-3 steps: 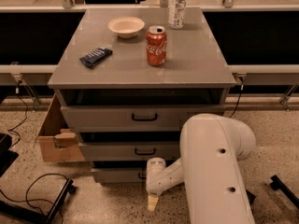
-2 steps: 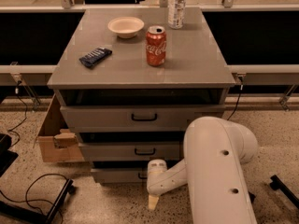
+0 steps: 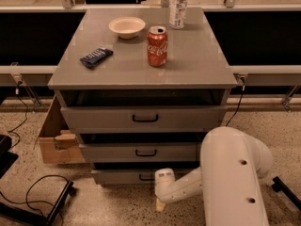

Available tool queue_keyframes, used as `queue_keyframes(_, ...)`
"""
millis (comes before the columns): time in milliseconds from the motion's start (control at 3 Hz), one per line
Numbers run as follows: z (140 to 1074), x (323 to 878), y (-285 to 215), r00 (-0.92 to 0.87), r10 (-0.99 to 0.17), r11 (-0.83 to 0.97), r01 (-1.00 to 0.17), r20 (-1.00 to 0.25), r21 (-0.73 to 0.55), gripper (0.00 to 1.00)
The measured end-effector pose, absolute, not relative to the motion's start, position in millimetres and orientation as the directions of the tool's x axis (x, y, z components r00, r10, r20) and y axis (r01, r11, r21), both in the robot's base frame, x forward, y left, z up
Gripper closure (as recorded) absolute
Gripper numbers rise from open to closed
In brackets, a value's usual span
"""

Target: Open bottom drawer

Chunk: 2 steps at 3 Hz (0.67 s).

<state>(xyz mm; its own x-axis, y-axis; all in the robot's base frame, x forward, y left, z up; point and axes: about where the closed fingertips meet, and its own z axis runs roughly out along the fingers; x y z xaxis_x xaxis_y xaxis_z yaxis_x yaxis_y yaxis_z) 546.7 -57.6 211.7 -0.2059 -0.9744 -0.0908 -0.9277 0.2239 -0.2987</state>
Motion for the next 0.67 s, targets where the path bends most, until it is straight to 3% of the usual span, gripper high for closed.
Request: queue_keyframes(667, 187, 587, -75, -0.172, -0.981, 0.193, -0.909, -0.088, -0.37, 0.0)
